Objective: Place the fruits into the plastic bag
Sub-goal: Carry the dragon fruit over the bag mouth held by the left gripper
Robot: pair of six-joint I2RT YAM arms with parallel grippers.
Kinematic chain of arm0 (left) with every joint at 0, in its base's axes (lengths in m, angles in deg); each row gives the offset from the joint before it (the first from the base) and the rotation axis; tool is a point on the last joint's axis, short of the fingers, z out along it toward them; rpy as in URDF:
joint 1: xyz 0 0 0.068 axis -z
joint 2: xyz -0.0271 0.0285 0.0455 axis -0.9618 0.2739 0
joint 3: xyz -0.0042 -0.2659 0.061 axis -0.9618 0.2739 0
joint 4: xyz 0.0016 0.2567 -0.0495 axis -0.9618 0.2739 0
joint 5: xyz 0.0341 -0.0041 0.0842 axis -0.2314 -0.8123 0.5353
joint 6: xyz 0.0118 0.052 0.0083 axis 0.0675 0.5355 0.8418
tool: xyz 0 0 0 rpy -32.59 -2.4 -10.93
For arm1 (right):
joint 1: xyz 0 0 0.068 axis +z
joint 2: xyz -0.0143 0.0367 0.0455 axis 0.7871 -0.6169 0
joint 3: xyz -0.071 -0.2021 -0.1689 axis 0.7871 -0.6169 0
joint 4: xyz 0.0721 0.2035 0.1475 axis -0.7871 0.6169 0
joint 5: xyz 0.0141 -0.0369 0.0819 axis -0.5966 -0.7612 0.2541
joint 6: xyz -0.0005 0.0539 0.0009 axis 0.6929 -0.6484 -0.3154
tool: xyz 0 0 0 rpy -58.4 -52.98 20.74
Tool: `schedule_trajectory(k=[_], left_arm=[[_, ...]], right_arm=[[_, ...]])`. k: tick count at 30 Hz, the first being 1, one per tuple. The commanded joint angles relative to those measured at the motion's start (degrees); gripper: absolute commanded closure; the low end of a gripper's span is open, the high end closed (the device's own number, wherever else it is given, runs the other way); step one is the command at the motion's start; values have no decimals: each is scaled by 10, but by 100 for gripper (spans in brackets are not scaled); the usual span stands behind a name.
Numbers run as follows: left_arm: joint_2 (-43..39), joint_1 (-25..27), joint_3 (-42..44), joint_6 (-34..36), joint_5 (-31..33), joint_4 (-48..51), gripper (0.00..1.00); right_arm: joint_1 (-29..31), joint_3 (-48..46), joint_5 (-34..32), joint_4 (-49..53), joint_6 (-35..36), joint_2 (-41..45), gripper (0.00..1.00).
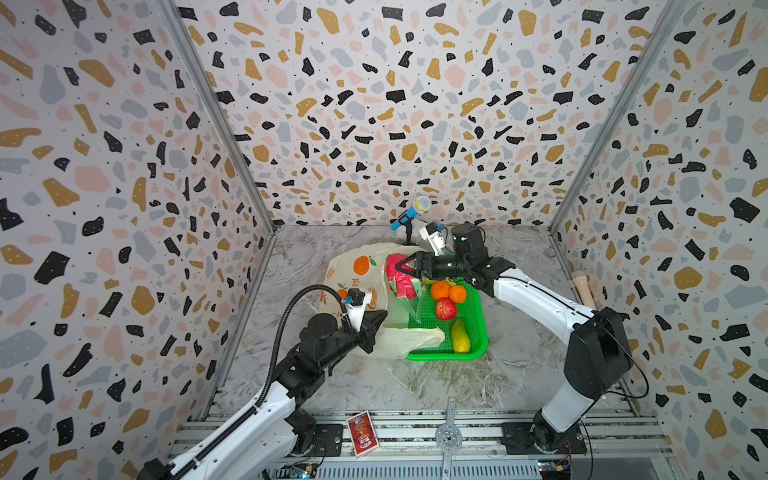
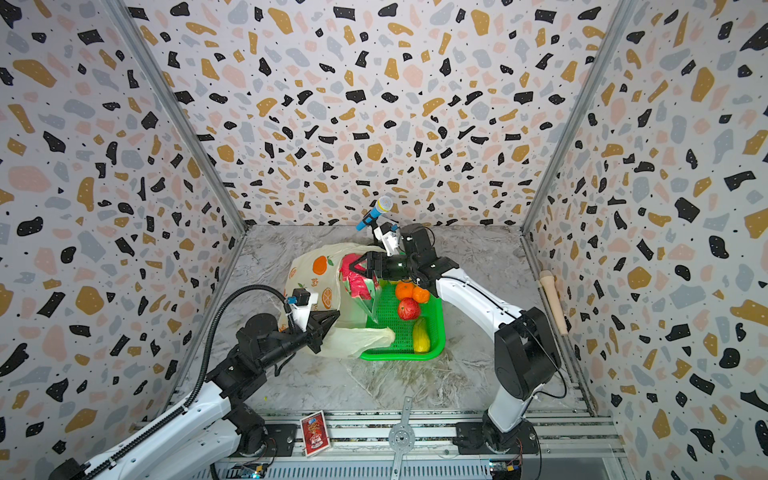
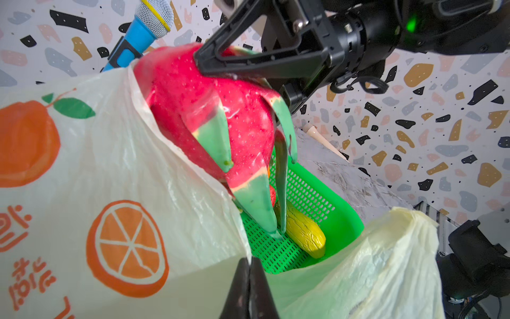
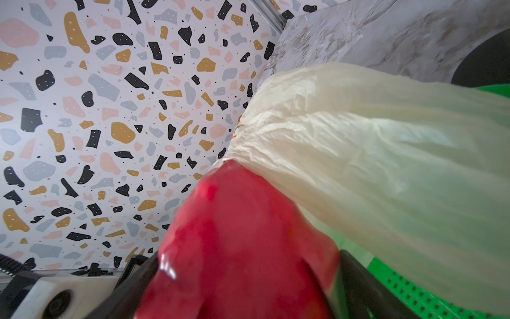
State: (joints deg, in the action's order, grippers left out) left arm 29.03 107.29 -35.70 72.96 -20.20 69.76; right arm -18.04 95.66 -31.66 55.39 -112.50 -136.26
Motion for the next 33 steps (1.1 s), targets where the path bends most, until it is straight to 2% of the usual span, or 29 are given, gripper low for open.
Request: schedule_trajectory(k=[1, 25, 33], left_arm=[[-9, 3, 6, 9, 2, -50, 100], [-2, 12, 18, 12, -12, -75, 100], [-5, 14, 21, 8, -14, -79, 100]], right_arm=[[7, 2, 32, -86, -49, 20, 100], [7, -54, 26, -234, -158, 37, 100], [2, -93, -16, -287, -193, 55, 100]])
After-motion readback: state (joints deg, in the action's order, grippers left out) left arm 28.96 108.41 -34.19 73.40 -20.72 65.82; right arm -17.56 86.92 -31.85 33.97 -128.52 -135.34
